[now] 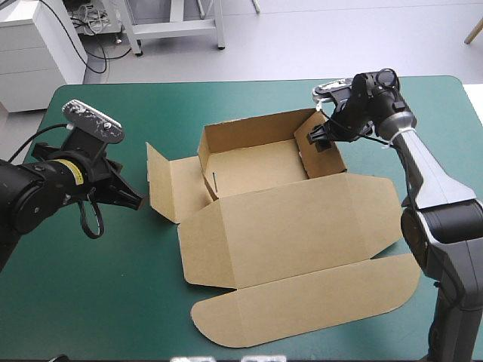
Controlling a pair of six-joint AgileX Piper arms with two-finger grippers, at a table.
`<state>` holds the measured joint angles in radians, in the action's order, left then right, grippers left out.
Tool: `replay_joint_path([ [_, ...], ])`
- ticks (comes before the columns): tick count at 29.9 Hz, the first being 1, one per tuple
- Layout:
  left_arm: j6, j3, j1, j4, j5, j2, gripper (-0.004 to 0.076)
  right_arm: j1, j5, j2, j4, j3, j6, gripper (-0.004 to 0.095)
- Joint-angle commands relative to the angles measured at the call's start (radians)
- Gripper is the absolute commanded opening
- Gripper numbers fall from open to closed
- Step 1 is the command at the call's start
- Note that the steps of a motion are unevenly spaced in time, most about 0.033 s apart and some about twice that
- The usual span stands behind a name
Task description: Fold the box
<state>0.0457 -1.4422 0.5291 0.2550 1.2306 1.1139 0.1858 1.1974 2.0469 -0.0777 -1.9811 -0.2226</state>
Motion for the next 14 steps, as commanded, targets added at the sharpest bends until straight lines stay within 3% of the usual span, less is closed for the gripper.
replay_joint_path([
  [1,-0.012,-0.02,-0.002,0.006,-0.062,-0.017,-0.0008,-0.002,-0.028,-0.024,-0.039,-0.024,-0.021,0.0722],
  [9,-0.022,-0.02,-0.002,0.002,-0.063,-0.017,-0.0008,-0.002,-0.04,0.0,-0.057,-0.024,-0.025,0.0717],
  [14,-0.024,-0.02,-0.002,-0.001,-0.063,-0.017,-0.0008,-0.002,-0.038,0.0,-0.057,-0.024,-0.025,0.058],
])
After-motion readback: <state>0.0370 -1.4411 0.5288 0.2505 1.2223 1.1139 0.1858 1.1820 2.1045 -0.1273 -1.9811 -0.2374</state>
